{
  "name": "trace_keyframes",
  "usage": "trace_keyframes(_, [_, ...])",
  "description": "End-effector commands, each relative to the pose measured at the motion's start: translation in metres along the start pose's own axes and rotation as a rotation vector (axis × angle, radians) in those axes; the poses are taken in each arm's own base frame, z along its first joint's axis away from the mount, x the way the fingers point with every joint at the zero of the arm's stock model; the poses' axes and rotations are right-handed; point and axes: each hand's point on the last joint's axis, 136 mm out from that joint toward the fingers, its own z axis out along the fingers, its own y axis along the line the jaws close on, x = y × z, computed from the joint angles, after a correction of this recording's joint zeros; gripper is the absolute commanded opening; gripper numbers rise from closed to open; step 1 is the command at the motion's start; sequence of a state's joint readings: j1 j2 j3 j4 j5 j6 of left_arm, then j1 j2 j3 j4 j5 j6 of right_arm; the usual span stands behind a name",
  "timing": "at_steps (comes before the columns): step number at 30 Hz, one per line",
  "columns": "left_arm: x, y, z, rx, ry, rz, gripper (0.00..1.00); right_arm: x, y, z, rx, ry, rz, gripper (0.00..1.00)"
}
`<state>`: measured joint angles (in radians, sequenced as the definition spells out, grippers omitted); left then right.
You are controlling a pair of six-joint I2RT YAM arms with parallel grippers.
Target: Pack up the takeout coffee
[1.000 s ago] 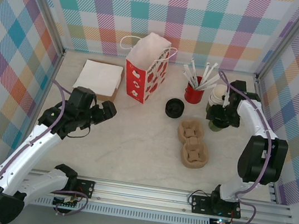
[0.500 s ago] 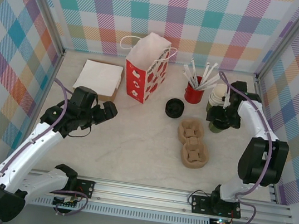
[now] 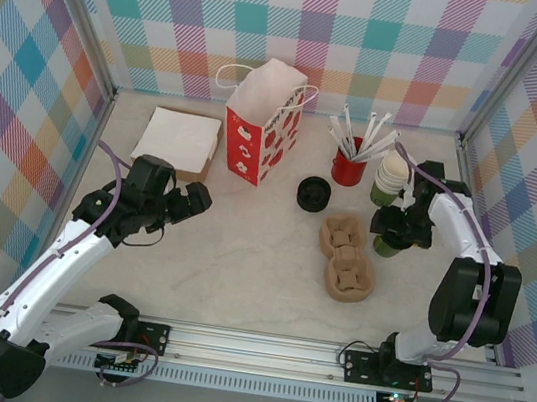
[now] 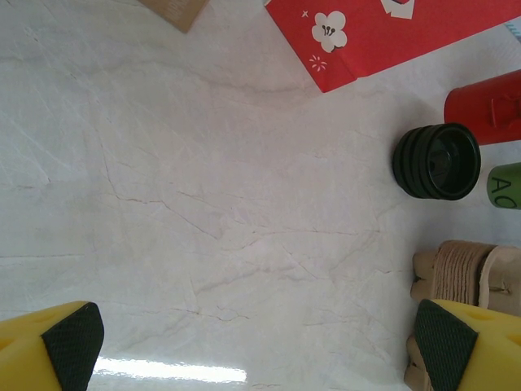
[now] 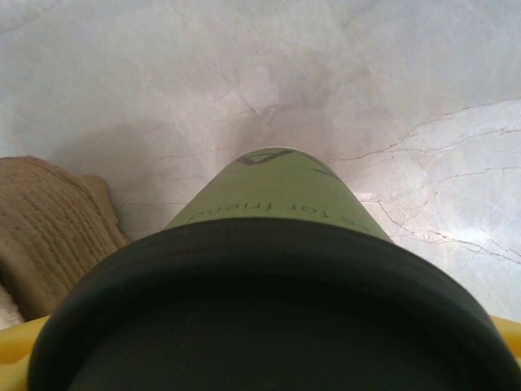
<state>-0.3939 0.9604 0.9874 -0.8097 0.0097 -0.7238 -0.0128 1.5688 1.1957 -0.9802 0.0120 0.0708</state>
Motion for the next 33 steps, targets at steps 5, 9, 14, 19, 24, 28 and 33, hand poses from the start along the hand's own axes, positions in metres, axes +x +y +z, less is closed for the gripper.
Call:
trace_keyframes(5, [-0.007, -0.005, -0.003, 0.022, -0.020, 0.002, 1.00, -0.006, 0.002, 0.009, -0.025, 0.014, 0.013, 0.93])
trace_keyframes(9, [-0.008, -0.005, -0.004, 0.023, -0.022, 0.003, 1.00, -0.008, 0.002, 0.002, -0.022, -0.001, 0.012, 1.00])
trace_keyframes(14, [-0.012, -0.009, -0.008, 0.027, -0.030, 0.012, 1.00, -0.006, -0.002, -0.016, 0.006, -0.033, 0.028, 1.00])
trace_keyframes(19, [-0.024, -0.021, -0.014, 0.035, -0.038, 0.045, 1.00, 0.007, -0.002, -0.050, 0.002, -0.113, 0.066, 1.00])
trace_keyframes(24, [-0.051, -0.040, -0.016, 0.039, -0.036, 0.092, 1.00, 0.023, 0.005, -0.090, -0.043, -0.223, 0.104, 1.00])
trace_keyframes(28, [-0.089, -0.059, -0.015, 0.012, -0.053, 0.183, 1.00, 0.036, 0.022, -0.121, -0.155, -0.327, 0.100, 1.00])
trace_keyframes(33, [-0.143, -0.089, 0.002, -0.056, -0.073, 0.335, 0.98, 0.052, 0.049, -0.147, -0.326, -0.416, 0.066, 1.00])
